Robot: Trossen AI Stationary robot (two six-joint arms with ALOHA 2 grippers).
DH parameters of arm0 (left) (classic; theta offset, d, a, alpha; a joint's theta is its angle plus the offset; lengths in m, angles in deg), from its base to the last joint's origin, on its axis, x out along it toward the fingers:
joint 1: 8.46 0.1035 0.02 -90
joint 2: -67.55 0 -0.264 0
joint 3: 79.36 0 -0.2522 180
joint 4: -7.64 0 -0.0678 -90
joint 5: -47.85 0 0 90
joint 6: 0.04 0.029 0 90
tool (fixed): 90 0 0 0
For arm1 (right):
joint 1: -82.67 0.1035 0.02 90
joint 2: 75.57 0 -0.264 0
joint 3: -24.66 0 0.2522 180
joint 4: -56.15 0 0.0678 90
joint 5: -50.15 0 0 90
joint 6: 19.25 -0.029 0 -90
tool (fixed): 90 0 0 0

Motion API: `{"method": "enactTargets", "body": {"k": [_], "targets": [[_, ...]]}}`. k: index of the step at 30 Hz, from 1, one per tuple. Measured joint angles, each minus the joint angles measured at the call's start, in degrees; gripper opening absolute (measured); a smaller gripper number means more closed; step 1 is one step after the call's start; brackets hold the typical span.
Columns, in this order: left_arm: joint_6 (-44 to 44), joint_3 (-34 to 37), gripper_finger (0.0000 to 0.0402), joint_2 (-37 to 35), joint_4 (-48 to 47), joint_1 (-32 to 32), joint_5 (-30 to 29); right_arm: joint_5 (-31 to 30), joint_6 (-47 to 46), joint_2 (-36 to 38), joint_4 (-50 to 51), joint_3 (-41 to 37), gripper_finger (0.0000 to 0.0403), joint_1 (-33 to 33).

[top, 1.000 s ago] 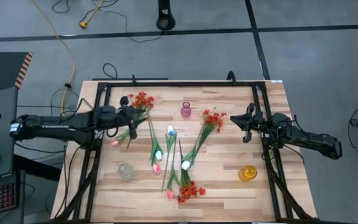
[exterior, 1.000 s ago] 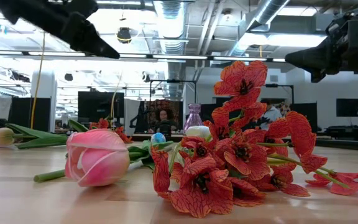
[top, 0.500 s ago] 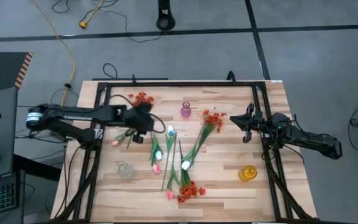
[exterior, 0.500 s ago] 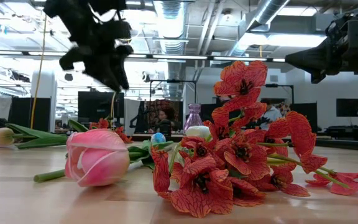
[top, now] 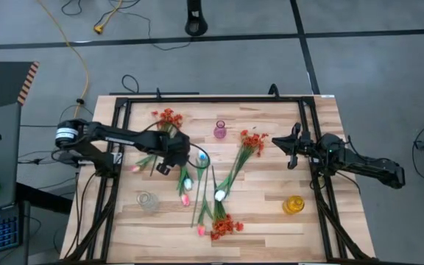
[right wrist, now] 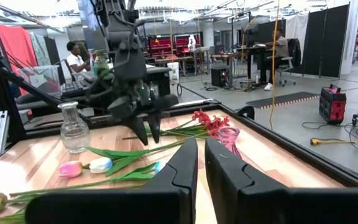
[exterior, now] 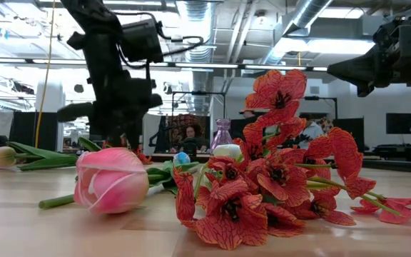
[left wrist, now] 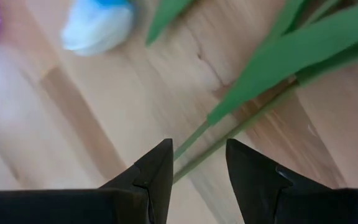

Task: Sort flowers into vase by color
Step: Put the left white flower into the pink vase

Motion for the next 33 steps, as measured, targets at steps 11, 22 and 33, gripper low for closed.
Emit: {"method": "enactTargets", "body": {"k": [11, 22, 33], "targets": [[1.23, -0.04, 0.0137, 4.22, 2.24, 0.0, -1.28, 0.0, -0.02, 0.01, -0.04, 0.0, 0.006, 0.02], [1.25, -0.04, 0.0137, 3.85, 2.31, 0.04, 0.73, 0.0, -0.04, 0.01, 0.09, 0.0, 0.006, 0.0], [0.55, -0.04, 0.0132, 4.07, 3.0, 0.02, 3.0, -0.02, -0.09, 0.01, 1.81, 0.0, 0.006, 0.02]]}}
